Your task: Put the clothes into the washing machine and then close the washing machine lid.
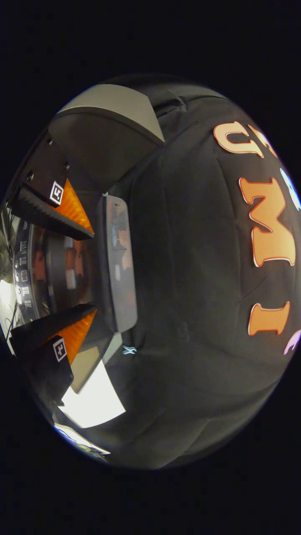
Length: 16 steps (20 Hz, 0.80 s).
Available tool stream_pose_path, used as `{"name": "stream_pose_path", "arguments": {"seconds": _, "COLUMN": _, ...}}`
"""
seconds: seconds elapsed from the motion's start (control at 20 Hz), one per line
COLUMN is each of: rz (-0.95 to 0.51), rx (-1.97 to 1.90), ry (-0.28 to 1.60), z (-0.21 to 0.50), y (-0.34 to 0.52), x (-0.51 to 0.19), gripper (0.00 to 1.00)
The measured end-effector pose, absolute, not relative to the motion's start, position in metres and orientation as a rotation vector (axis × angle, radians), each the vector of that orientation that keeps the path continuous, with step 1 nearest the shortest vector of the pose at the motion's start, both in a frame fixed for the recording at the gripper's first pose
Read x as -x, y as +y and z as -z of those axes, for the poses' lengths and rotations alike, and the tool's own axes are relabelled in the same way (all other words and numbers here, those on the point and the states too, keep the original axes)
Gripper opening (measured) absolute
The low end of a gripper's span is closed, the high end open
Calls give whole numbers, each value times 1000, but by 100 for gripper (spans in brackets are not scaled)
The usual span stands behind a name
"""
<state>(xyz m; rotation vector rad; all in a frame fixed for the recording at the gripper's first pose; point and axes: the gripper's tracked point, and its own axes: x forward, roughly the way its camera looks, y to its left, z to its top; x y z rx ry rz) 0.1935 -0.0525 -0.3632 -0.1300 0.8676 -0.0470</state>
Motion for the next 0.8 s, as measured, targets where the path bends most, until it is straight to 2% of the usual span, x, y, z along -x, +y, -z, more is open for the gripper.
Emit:
{"name": "stream_pose_path", "arguments": {"seconds": 0.4, "rz": 125, "rx": 64, "ry": 902, "z": 393, "y": -71, "x": -133, "gripper": 100}}
{"name": "stream_pose_path", "arguments": {"seconds": 0.8, "rz": 97, "rx": 148, "ry": 781, "z": 334, "y": -43, "x": -119, "gripper": 99}}
